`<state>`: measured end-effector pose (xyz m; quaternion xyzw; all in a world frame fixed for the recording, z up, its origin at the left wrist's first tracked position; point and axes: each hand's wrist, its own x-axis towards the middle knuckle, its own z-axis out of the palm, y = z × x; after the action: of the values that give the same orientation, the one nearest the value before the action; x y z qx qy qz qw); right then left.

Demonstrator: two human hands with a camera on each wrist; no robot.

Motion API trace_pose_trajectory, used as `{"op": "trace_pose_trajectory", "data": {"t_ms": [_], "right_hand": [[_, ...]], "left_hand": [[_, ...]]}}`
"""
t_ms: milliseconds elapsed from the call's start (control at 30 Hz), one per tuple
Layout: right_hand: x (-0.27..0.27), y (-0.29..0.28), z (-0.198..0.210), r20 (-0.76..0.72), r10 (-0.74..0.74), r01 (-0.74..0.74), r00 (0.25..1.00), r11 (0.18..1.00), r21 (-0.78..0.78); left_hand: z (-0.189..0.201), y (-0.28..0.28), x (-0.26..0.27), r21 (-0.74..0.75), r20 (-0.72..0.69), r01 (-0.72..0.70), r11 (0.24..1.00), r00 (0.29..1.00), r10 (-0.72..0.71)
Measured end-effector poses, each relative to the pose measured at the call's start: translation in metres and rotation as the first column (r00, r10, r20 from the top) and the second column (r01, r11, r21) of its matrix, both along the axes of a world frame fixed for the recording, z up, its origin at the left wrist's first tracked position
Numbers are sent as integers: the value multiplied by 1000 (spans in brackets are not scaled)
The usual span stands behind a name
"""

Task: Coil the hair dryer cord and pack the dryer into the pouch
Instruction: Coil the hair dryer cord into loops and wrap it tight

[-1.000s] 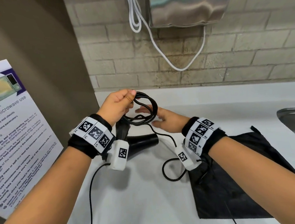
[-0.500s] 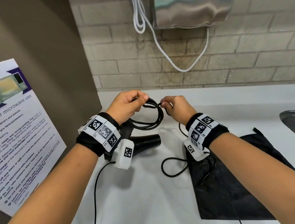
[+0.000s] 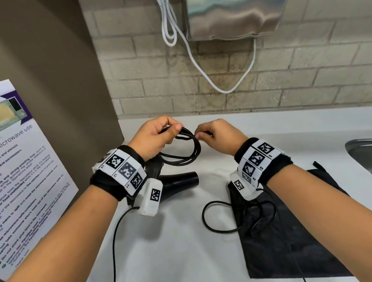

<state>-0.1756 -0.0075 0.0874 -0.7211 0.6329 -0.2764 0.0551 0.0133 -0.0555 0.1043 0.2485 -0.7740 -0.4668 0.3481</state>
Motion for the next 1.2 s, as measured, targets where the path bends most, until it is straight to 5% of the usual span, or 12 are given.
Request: {"op": "trace_pose_trajectory", "data": {"t_ms": [267,633,900,1200], "right_hand": [[18,-1,32,-64,-247,227,967,946,-234],[36,24,53,-48,-259,226,965,907,-355],[38,29,45,117,-197,227,974,889,-399],[53,34,14,277,-71,162,958,932,-325]], "left_hand": [[-1,0,-2,-118,101,-100,988,988,113],[6,0,-8,-353,334,-35,935,929,161],[2,-7,-9,-510,211,-92,855,951,228],[3,-17,-10,-435,141,-202,878,947,288]]}}
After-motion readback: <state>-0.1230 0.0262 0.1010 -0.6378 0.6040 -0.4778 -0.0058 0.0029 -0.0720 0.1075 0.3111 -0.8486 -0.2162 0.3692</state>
